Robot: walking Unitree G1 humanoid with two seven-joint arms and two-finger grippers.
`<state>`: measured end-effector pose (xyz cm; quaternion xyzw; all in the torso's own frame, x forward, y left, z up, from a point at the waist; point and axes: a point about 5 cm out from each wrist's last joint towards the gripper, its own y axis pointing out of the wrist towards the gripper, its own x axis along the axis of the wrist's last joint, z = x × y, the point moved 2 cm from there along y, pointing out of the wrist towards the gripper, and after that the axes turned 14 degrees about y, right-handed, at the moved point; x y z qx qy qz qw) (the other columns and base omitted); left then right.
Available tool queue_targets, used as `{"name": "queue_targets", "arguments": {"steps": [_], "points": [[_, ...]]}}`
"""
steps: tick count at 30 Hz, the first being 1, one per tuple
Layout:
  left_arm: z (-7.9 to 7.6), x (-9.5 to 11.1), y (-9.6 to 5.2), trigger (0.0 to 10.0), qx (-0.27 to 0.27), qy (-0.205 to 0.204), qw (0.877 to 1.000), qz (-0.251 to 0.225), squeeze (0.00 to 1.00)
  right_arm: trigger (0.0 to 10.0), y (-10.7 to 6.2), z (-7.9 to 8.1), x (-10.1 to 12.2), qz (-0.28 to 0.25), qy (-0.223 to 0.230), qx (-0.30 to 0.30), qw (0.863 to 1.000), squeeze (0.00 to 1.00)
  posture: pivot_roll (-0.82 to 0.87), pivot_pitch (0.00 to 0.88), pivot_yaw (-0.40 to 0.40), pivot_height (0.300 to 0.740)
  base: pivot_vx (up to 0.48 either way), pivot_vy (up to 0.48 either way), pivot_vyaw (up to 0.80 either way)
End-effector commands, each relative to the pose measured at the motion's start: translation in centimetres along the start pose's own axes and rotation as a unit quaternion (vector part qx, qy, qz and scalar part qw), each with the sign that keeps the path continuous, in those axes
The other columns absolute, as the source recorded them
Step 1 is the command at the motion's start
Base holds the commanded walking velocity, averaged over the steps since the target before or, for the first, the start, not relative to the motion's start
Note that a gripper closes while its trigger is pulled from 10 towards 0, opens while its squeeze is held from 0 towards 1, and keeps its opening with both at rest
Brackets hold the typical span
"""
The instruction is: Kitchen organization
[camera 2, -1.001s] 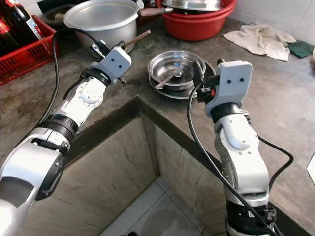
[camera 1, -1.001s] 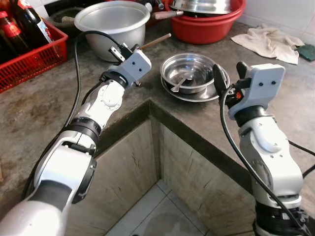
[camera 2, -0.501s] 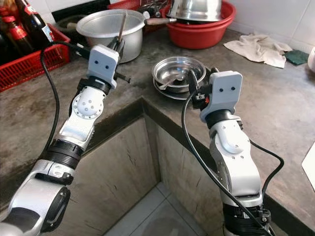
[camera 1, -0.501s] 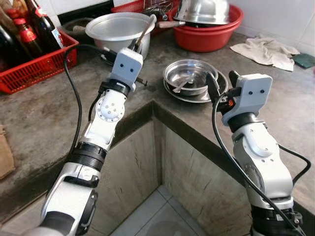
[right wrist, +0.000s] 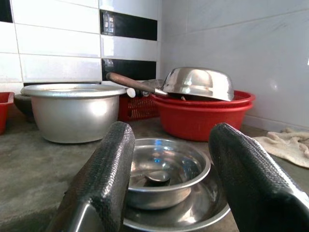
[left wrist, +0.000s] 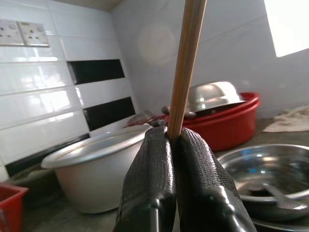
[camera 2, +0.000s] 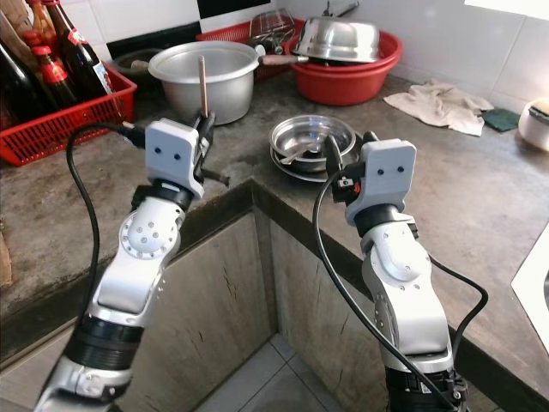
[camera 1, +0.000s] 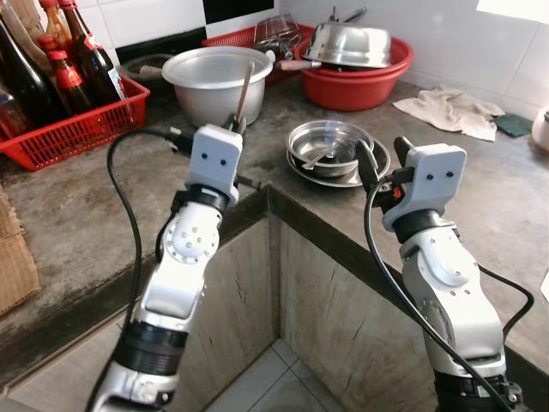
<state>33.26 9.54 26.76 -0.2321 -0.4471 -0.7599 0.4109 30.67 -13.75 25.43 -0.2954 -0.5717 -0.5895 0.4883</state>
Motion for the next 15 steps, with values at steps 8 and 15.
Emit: {"name": "queue_targets", "arguments": {"steps": [8, 15], "points": [[-1.0, 1.2, -2.2, 10.0, -0.025, -0.01, 1.0, 0.005, 0.0, 10.0, -1.1, 0.2, -0.3, 0.008, 0.0, 0.002, 1.0, 0.0, 0.04, 0.028, -0.011, 0.74, 0.0, 0.0, 0.0], [-2.2, 0.4, -4.5, 10.0, -0.034, -0.031, 0.998, 0.038, 0.0, 10.0, -1.8, -0.3, -0.9, 0.022, -0.007, -0.007, 1.0, 0.0, 0.04, 0.032, -0.015, 0.74, 0.0, 0.0, 0.0]]}}
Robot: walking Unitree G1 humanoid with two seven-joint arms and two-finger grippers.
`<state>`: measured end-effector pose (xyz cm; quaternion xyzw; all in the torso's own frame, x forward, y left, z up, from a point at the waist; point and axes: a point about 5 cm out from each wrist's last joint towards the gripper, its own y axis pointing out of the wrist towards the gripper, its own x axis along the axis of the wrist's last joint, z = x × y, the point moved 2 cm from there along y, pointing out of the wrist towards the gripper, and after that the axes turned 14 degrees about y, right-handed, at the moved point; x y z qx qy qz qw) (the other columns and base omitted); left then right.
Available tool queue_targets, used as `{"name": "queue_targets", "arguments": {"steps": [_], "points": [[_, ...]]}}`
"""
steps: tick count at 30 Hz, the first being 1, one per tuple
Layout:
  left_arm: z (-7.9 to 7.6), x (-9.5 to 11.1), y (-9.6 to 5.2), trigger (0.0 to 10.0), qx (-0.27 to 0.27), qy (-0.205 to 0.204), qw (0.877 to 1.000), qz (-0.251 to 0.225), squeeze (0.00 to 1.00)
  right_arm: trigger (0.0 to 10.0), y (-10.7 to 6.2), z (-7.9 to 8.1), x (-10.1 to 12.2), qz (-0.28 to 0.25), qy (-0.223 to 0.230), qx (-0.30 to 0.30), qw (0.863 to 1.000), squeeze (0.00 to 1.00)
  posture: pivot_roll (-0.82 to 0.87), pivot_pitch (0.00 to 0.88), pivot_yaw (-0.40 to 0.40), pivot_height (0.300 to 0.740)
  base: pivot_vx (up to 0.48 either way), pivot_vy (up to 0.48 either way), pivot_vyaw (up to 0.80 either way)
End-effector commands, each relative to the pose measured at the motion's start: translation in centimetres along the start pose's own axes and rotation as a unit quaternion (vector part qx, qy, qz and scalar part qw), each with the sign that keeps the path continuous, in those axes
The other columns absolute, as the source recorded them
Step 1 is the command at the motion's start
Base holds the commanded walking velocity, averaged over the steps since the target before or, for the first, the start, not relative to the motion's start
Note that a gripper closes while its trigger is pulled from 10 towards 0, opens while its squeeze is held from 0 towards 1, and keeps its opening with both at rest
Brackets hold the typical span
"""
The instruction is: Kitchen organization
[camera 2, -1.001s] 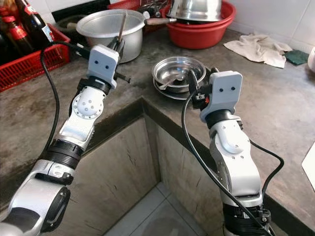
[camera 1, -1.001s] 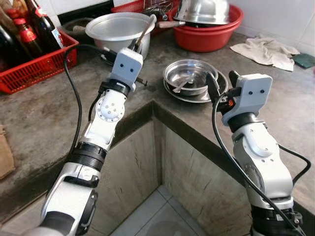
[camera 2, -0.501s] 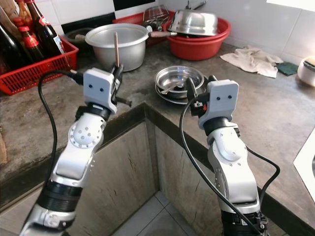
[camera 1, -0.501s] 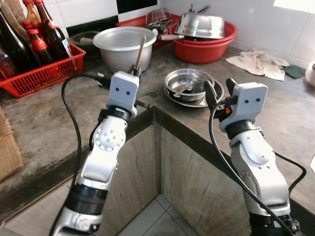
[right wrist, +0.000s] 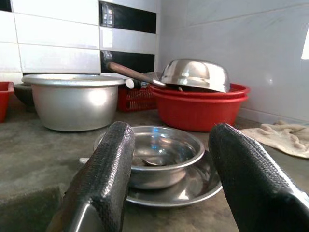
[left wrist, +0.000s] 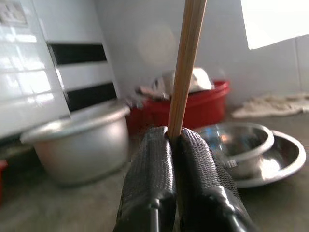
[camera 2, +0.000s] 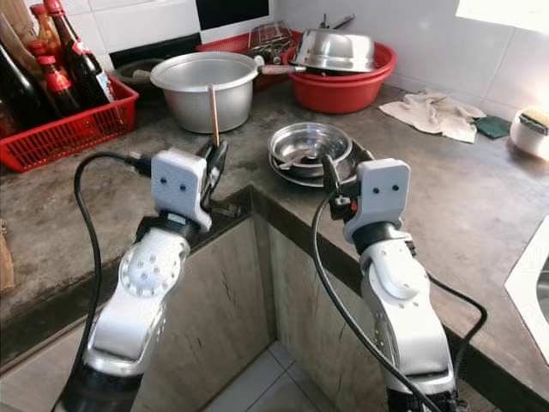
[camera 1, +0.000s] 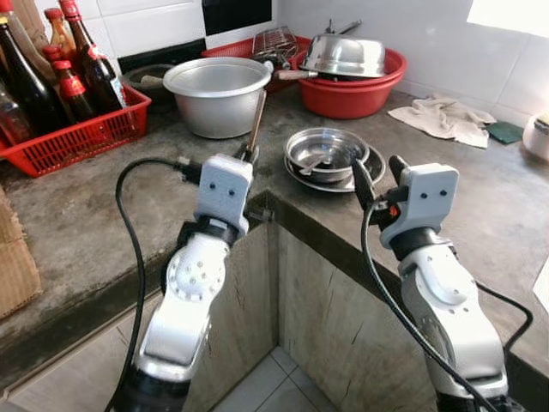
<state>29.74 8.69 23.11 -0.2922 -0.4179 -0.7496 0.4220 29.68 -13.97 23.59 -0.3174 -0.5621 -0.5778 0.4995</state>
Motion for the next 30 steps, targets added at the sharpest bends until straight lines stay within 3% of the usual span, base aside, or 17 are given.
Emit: {"name": "queue_targets", "arguments": {"steps": [1, 15, 21, 30], "points": [[0.1, 0.7, -0.4, 10.0, 0.005, 0.001, 1.0, -0.008, 0.0, 10.0, -0.1, 0.0, 0.4, -0.005, -0.003, -0.001, 1.0, 0.0, 0.04, 0.031, -0.016, 0.74, 0.0, 0.0, 0.0], [-0.9, 0.5, -0.9, 10.0, -0.008, -0.006, 1.0, 0.006, 0.0, 10.0, -0.2, 0.3, 0.2, 0.0, -0.001, -0.003, 1.0, 0.0, 0.03, 0.038, -0.015, 0.74, -0.256, 0.0, 0.0], [-1.1, 0.3, -0.8, 10.0, -0.009, -0.006, 1.0, 0.012, 0.0, 10.0, -0.4, 0.3, 0.1, 0.004, -0.003, -0.004, 1.0, 0.0, 0.02, 0.038, -0.016, 0.74, 0.0, 0.0, 0.0], [-1.8, -1.0, -2.0, 10.0, -0.034, -0.004, 0.999, 0.034, 0.0, 10.0, -2.3, 0.5, -1.0, 0.027, -0.013, -0.001, 1.0, 0.0, 0.02, 0.038, -0.015, 0.74, -0.053, 0.0, 0.0]]}}
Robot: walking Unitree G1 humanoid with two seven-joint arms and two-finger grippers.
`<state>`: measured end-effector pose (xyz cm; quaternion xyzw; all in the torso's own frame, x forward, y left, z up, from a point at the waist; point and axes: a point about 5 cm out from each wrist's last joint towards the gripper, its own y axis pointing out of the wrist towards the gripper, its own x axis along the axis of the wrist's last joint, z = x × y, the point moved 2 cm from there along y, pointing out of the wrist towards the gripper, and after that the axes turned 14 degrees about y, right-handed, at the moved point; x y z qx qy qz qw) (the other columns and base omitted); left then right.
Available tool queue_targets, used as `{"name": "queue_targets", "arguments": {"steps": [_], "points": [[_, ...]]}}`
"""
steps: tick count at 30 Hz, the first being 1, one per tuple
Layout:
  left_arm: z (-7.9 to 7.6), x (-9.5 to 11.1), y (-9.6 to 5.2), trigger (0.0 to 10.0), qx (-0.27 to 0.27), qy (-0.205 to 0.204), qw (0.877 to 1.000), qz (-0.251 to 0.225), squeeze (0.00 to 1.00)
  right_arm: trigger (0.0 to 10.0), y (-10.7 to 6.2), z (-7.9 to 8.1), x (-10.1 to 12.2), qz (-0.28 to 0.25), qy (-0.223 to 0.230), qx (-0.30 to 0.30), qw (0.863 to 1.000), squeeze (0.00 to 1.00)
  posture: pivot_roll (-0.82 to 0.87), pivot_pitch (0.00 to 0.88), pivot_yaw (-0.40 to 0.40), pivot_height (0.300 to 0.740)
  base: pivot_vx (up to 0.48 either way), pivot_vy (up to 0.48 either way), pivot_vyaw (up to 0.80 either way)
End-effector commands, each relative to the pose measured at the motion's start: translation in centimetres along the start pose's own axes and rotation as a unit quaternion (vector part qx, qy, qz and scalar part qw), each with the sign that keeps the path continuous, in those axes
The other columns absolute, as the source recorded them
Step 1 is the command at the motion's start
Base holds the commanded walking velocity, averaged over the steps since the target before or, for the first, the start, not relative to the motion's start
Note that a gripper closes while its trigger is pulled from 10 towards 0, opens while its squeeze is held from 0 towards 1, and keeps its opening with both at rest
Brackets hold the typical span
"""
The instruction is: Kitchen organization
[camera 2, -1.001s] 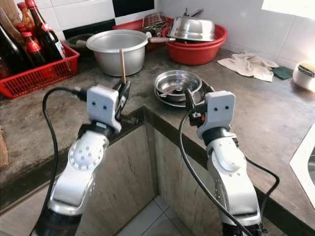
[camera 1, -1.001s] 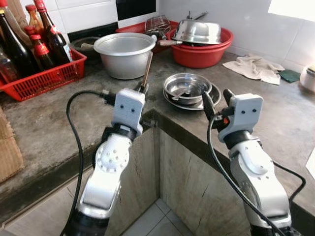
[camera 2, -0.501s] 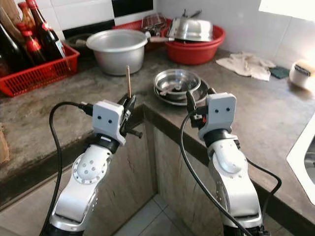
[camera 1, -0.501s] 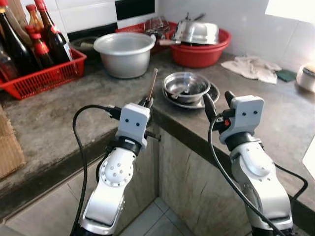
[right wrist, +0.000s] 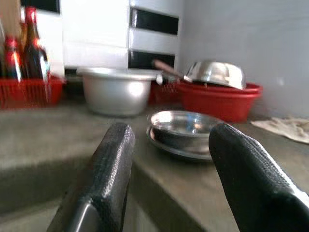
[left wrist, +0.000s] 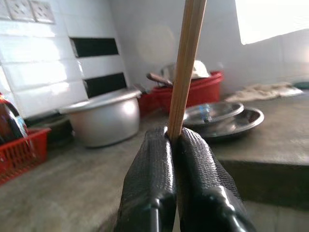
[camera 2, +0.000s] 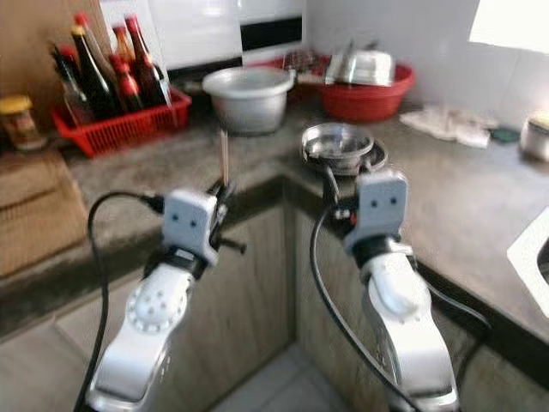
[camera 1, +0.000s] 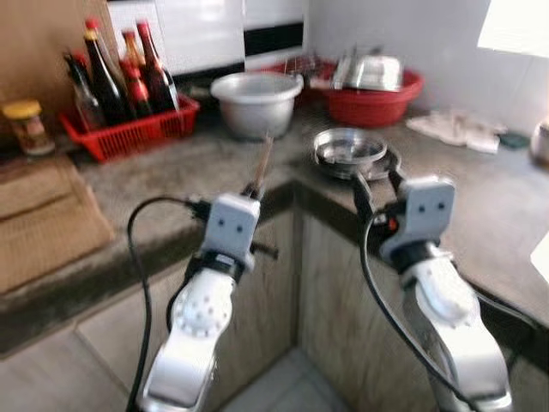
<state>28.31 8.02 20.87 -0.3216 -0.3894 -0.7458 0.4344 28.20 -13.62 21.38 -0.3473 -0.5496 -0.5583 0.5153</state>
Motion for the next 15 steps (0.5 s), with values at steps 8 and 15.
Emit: {"name": "queue_targets", "arguments": {"steps": [8, 15], "points": [[-1.1, -1.3, -1.5, 10.0, -0.022, -0.005, 0.999, 0.029, 0.0, 10.0, -2.4, 0.7, -1.0, 0.02, 0.004, 0.002, 1.0, 0.0, 0.02, 0.035, -0.015, 0.74, 0.0, 0.0, 0.0], [-2.2, -1.5, -2.4, 10.0, -0.035, -0.016, 0.999, 0.037, 0.0, 10.0, -2.9, 1.0, -1.3, 0.027, 0.006, -0.005, 1.0, 0.0, 0.02, 0.027, -0.009, 0.74, -0.189, 0.0, 0.0]]}}
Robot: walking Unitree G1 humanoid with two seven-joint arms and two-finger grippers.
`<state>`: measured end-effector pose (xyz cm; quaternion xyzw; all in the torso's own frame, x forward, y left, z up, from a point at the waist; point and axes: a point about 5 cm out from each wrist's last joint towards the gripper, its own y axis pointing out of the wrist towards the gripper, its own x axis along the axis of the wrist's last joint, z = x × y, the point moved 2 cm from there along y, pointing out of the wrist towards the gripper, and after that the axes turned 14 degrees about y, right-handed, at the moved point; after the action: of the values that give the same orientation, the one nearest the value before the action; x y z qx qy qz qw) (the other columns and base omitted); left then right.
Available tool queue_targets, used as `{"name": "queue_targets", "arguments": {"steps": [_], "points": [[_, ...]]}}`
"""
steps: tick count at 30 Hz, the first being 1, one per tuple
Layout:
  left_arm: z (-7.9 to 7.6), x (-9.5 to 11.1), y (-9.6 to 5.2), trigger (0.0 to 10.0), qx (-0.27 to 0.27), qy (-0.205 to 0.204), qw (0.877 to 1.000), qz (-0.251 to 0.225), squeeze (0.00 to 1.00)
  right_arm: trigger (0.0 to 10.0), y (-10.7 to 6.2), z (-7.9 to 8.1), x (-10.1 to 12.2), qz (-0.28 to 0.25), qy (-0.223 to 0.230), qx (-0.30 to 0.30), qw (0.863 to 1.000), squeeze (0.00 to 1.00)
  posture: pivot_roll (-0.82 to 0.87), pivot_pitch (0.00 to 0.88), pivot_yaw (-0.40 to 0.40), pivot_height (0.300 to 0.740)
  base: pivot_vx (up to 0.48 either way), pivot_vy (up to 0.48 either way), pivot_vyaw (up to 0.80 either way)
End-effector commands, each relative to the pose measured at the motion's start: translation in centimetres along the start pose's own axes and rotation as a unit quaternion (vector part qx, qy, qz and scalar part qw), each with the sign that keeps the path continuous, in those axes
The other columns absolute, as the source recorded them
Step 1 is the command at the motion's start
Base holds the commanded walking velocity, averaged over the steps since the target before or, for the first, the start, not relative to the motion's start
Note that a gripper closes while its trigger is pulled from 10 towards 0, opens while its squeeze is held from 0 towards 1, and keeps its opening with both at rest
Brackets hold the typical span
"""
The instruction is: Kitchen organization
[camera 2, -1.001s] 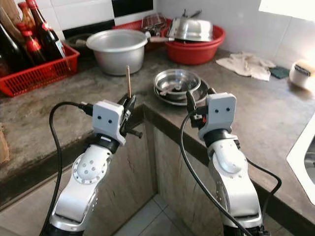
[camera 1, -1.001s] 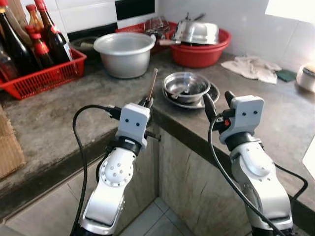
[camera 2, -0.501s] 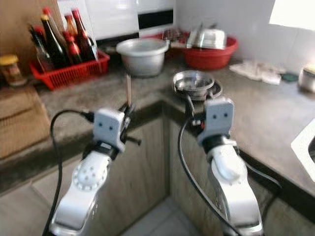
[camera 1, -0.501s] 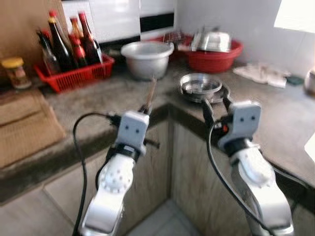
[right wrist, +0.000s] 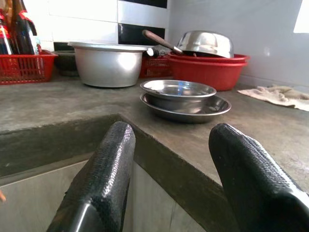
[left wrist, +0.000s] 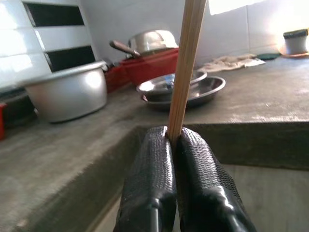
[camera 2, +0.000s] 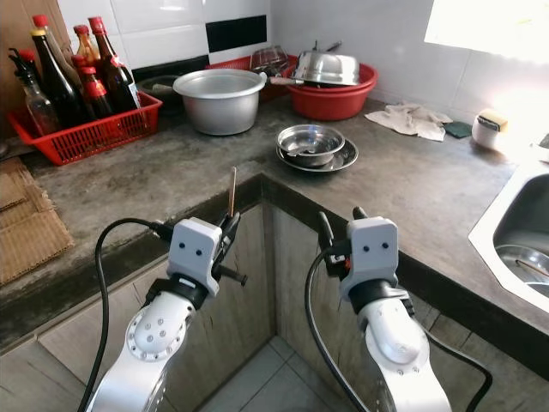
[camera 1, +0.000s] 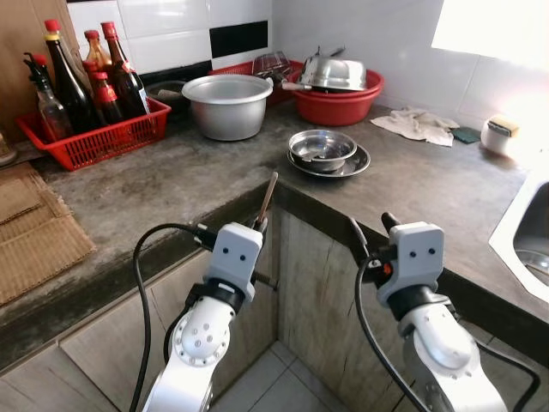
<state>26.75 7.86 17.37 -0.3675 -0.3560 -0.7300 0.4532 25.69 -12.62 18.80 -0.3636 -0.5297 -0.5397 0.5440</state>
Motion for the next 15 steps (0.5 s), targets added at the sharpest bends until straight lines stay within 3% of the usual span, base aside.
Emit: {"name": "queue_targets", "arguments": {"steps": [1, 15], "points": [[-0.28, 0.65, -0.19, 10.0, -0.005, 0.0, 1.0, -0.012, 0.0, 10.0, 0.1, -0.21, 0.93, -0.019, -0.005, -0.009, 1.0, 0.0, 0.02, 0.027, -0.009, 0.74, -0.274, 0.0, 0.0], [-0.51, 0.33, -0.44, 10.0, -0.007, 0.001, 1.0, -0.006, 0.0, 10.0, 0.69, -0.3, 1.27, -0.028, -0.004, -0.014, 1.0, 0.0, 0.02, 0.019, -0.009, 0.74, -0.281, 0.0, 0.0]]}}
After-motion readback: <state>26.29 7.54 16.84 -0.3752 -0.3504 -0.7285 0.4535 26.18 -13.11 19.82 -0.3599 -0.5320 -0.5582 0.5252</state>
